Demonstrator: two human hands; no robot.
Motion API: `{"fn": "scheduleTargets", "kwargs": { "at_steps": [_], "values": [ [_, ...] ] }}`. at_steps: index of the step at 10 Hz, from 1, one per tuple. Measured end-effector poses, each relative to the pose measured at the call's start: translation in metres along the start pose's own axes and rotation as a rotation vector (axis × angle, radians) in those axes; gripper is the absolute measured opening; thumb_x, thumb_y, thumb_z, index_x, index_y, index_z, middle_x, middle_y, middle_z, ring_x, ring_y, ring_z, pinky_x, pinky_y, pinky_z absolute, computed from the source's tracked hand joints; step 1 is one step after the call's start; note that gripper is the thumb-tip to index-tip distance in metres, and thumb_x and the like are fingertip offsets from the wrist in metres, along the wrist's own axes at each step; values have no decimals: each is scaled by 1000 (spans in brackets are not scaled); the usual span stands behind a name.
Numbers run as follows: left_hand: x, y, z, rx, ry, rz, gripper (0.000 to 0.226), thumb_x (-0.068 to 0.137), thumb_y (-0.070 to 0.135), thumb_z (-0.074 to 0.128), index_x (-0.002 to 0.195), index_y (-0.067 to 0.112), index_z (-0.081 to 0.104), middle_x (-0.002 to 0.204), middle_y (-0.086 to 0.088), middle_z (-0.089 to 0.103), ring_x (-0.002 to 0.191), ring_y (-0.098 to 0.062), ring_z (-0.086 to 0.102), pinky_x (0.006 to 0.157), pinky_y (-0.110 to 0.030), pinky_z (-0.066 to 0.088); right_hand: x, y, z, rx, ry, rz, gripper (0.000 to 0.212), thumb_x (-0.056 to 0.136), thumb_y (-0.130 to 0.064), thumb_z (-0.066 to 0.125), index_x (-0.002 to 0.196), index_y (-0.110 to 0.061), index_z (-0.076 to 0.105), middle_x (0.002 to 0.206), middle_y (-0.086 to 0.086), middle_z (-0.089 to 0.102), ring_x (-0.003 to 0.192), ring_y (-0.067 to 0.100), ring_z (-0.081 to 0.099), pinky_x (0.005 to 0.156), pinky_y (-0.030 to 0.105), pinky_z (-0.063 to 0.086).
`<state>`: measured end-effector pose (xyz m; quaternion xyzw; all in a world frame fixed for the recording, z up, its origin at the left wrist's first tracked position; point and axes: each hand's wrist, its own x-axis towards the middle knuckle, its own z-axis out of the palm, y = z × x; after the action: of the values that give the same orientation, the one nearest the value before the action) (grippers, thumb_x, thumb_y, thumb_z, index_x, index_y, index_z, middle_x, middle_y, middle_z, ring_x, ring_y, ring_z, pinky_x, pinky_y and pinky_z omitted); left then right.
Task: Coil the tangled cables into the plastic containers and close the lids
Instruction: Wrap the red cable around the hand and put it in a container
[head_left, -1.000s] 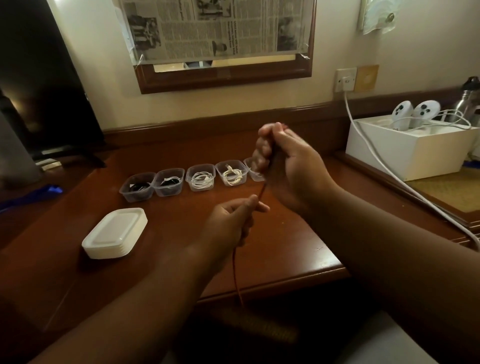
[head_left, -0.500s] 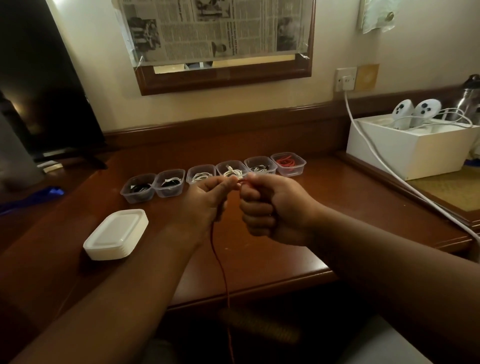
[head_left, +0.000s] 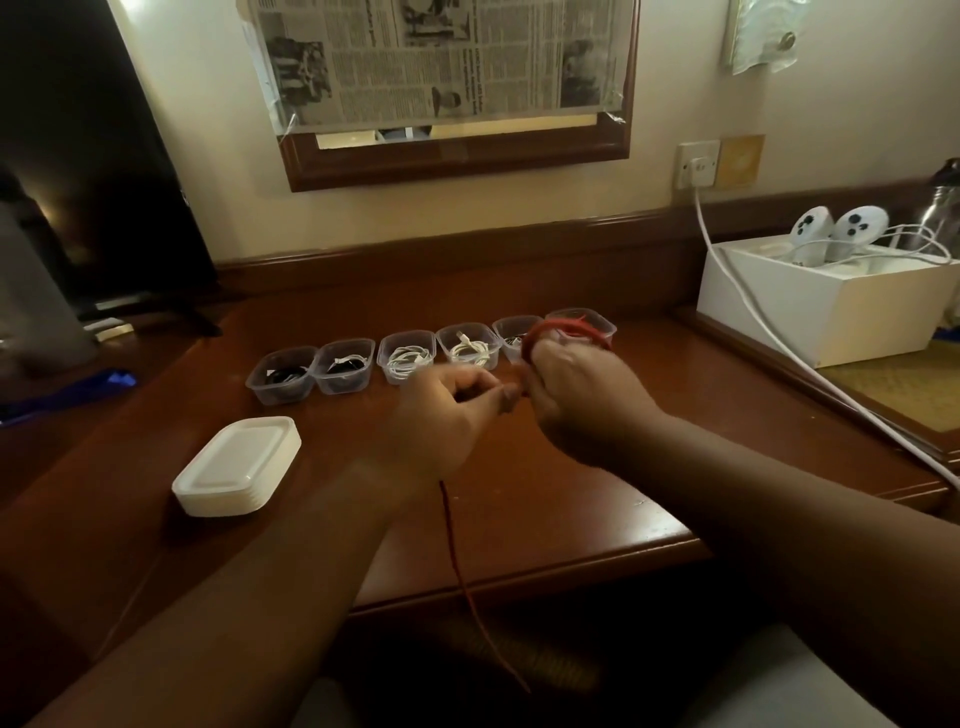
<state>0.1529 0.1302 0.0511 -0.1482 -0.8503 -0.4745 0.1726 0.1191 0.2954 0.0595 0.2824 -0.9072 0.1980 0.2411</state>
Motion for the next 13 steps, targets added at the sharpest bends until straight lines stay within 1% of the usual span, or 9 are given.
{"fn": "scheduleTargets", "kwargs": {
  "at_steps": [3,4,5,6,8,10,11,12,13],
  "values": [
    [3,-3,15,-570,116,-236,20,98,25,54,83,16,64,58,-3,37,43,-8,32,42,-23,24,3,-26,-18,2081,-410,491,44,102,-37,29,67,-16,46,50,-5,30,39,12,28,40,26,27],
    [-11,-1,30,-532,21,-240,21,99,23,53,88,18,71,58,0,38,46,-8,32,45,-23,25,16,-22,-25,2084,34,388,37,105,-35,29,82,-15,50,62,-3,42,52,12,42,54,26,39],
    [-13,4,27,-279,-65,-148,18,98,23,57,101,14,73,55,15,53,48,0,45,49,-13,32,18,-4,-21,1000,243,175,21,105,-20,38,89,-13,51,73,-3,50,66,13,47,63,13,40],
    [0,3,10,-56,29,-34,10,94,22,65,93,17,74,72,5,68,62,-4,59,55,-16,45,13,5,-11,24,-65,29,18,103,-25,42,86,-21,45,75,-9,47,64,10,45,54,14,29],
    [16,-10,-12,-127,51,-34,15,91,34,64,86,22,71,63,5,55,54,-8,49,50,-20,39,5,2,-9,1186,-612,359,53,104,-48,24,68,-16,47,53,-2,33,45,16,29,47,28,29],
    [3,-3,20,-492,31,-257,19,100,25,53,103,17,70,60,2,41,50,-10,34,46,-23,28,24,-8,-27,2065,-160,343,38,103,-39,28,82,-15,49,65,-1,40,56,14,42,59,28,39],
    [-2,0,22,-337,-83,-201,19,100,28,53,104,26,72,57,10,49,50,-6,38,46,-20,32,33,-2,-23,1394,110,250,31,106,-31,34,88,-12,51,70,0,49,61,14,49,60,27,44],
    [6,6,13,-72,-88,-53,18,97,25,59,90,40,66,68,12,66,58,-6,54,50,-15,42,31,3,-13,337,-63,89,25,104,-31,39,93,-14,53,82,-3,53,75,16,55,64,24,39],
    [16,8,-5,36,-66,71,16,91,19,68,84,33,68,75,10,70,65,1,64,59,-13,48,21,-7,-12,92,-211,15,35,104,-46,28,81,-26,46,80,-3,54,71,13,53,56,24,33]
  ]
}}
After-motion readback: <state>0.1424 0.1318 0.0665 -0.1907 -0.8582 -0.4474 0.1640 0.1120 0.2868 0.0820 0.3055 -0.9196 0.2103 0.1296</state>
